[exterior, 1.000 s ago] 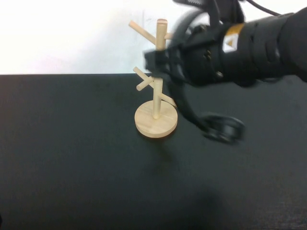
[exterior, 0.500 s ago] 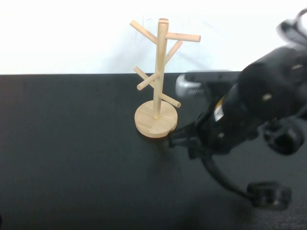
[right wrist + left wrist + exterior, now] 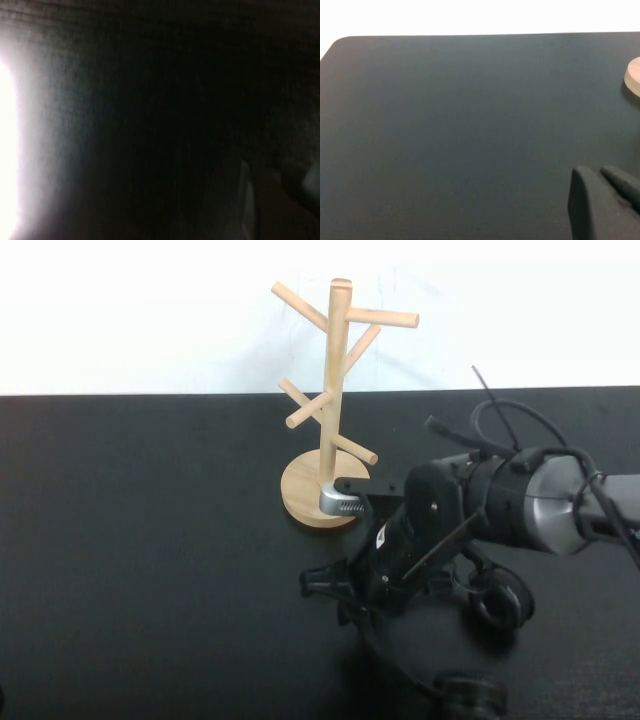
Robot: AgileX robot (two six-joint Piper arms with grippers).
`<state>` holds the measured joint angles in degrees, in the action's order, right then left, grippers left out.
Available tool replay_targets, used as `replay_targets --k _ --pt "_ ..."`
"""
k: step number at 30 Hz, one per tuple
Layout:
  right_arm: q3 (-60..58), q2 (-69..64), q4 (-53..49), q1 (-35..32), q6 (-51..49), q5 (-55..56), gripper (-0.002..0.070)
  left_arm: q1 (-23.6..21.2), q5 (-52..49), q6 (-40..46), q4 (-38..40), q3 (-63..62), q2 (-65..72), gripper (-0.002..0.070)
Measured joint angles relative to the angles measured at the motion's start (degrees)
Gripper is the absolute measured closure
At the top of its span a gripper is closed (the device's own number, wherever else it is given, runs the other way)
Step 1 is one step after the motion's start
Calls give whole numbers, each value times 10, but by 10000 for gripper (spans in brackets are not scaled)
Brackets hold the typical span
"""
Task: Take out the headphones from the headphone stand
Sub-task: Place the headphones on the table
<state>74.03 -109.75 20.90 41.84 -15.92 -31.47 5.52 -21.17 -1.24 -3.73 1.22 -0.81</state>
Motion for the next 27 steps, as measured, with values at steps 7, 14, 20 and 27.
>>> replay_targets --k 7,14,20,27 --pt "0 -16 -5 0 0 50 661 0 0 0 0 0 0 679" --pt "0 -33 -9 -6 2 58 606 0 0 0 0 0 0 679" --pt "0 -33 -10 -6 10 67 356 0 0 0 0 0 0 679" --pt "0 -7 -58 2 11 67 301 0 0 0 0 0 0 679"
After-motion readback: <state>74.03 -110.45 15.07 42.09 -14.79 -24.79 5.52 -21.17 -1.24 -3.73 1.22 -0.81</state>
